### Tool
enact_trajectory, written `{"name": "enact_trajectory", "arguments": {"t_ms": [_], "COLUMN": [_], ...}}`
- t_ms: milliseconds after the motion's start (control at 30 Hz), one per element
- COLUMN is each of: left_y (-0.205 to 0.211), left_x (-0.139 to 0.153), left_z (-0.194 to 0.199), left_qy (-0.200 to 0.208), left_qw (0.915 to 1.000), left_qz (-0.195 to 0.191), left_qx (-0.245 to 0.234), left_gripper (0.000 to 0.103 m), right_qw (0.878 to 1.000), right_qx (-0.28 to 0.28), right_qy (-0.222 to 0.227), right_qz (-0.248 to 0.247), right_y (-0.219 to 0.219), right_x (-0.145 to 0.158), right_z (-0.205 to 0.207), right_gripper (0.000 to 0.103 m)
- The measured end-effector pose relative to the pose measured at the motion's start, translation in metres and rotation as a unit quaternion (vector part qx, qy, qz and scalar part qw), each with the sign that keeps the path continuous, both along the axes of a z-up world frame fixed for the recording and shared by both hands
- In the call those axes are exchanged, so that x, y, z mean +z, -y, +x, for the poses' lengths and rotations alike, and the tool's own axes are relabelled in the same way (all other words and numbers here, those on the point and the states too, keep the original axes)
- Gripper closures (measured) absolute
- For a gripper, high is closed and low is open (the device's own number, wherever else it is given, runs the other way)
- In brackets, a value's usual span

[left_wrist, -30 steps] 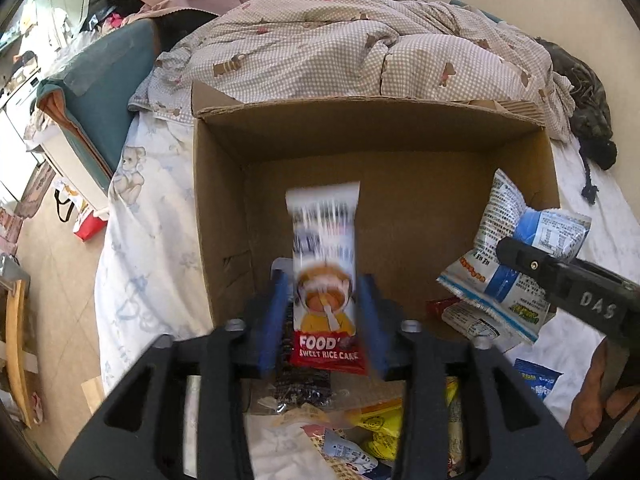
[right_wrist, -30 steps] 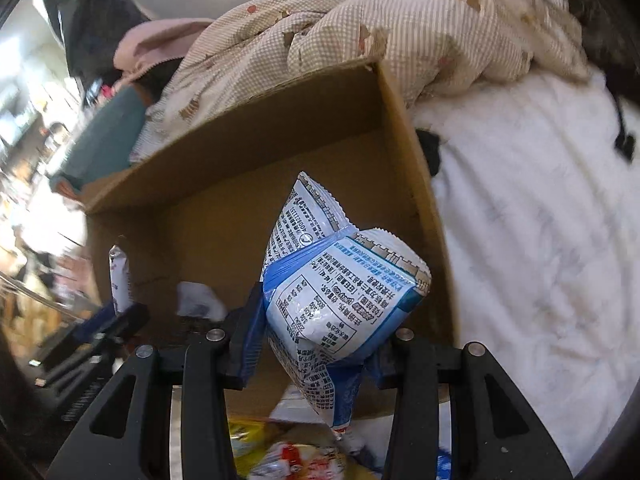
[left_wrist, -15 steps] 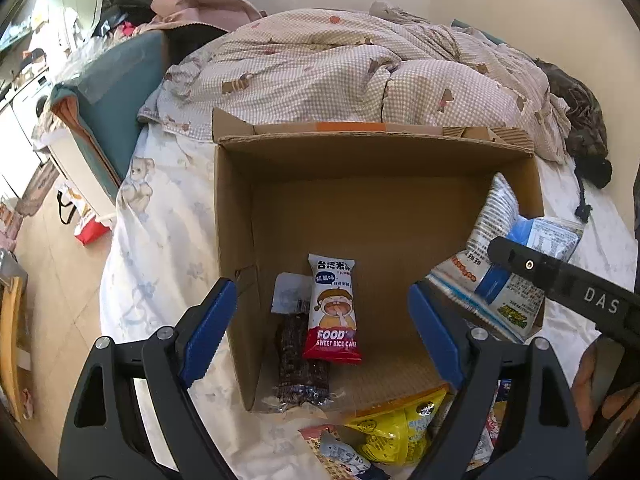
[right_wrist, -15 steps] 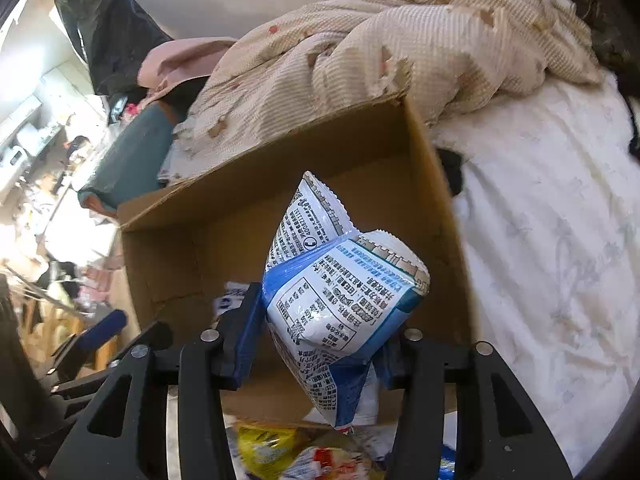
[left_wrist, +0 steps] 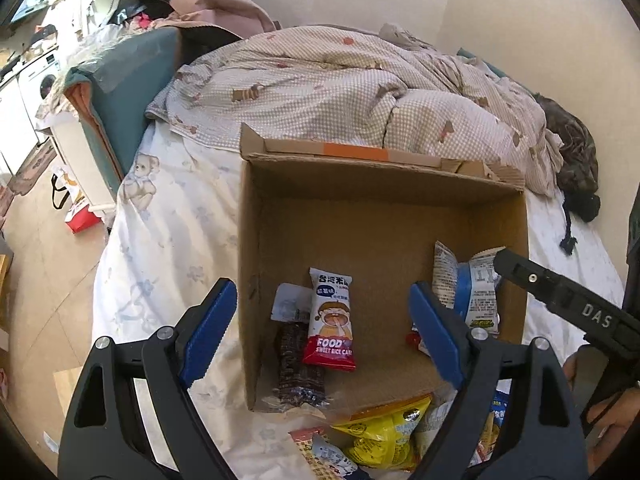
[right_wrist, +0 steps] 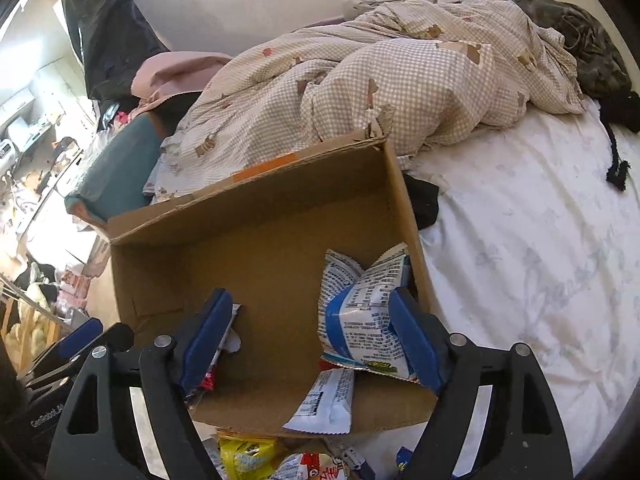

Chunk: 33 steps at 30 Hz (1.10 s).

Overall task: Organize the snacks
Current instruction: 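Lower both snacks into the box and open both tools, then withdraw both tools from the box toward the remaining pile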

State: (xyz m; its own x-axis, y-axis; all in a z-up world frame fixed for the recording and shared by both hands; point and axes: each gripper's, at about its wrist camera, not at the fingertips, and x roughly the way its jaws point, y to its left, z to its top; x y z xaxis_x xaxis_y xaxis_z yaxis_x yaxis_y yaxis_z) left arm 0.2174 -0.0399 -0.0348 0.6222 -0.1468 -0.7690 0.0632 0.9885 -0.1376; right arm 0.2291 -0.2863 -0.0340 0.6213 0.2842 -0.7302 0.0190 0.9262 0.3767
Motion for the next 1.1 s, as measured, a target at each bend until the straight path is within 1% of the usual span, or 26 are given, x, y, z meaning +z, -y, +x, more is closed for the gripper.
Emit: {"name": "enact_trajectory", "arguments": {"t_ms": [200,400,500,600,667,700,733,800,867,967,1067,1100], "left_y": [-0.009,-0.019,-0.024,-0.031,-0.034,-0.035,-0.035,-0.033,-0.032,-0.037,-0.039,-0.039], "left_x": [0.010,0.029,0.036,0.038,0.040,0.041,0.042,0.042,0.043,0.042,0.037,0.037], "left_z": [-0.017,-0.034,-0.046,-0.063,-0.074,-0.078,-0.080,-0.084,-0.091,-0.100,-0.110,-0.113], "left_qy": [0.007,0.030,0.048,0.058,0.071,0.071,0.063,0.050,0.049,0.032,0.011,0.010], "left_qw": [0.9999,0.9994,0.9985,0.9980,0.9968,0.9968,0.9974,0.9980,0.9978,0.9988,0.9995,0.9996], "left_qz": [0.009,0.010,0.017,0.004,0.005,0.005,0.008,0.026,0.036,0.023,0.019,0.020], "left_qx": [0.001,0.011,0.018,0.025,0.037,0.037,0.035,0.029,0.027,0.028,0.020,0.018], "left_gripper": [0.018,0.018,0.018,0.018,0.018,0.018,0.018,0.018,0.018,0.018,0.018,0.018], "right_qw": [1.000,1.000,1.000,1.000,1.000,1.000,1.000,1.000,1.000,1.000,1.000,1.000], "right_qx": [0.014,0.006,0.009,0.012,0.014,0.013,0.013,0.014,0.014,0.013,0.012,0.011], "right_qy": [-0.002,0.012,0.022,0.024,0.021,0.020,0.018,0.015,0.013,0.008,0.003,0.002], "right_qz": [0.008,0.020,0.014,0.008,0.010,0.010,0.009,0.007,0.005,-0.001,-0.005,-0.005], "right_y": [0.002,0.012,0.013,0.015,0.017,0.018,0.018,0.019,0.018,0.017,0.017,0.017], "right_x": [0.012,0.032,0.041,0.045,0.045,0.045,0.045,0.044,0.043,0.040,0.037,0.037], "right_z": [-0.012,-0.036,-0.051,-0.069,-0.083,-0.089,-0.095,-0.106,-0.115,-0.128,-0.136,-0.139], "right_gripper": [0.020,0.020,0.020,0.020,0.020,0.020,0.020,0.020,0.020,0.020,0.020,0.020]}}
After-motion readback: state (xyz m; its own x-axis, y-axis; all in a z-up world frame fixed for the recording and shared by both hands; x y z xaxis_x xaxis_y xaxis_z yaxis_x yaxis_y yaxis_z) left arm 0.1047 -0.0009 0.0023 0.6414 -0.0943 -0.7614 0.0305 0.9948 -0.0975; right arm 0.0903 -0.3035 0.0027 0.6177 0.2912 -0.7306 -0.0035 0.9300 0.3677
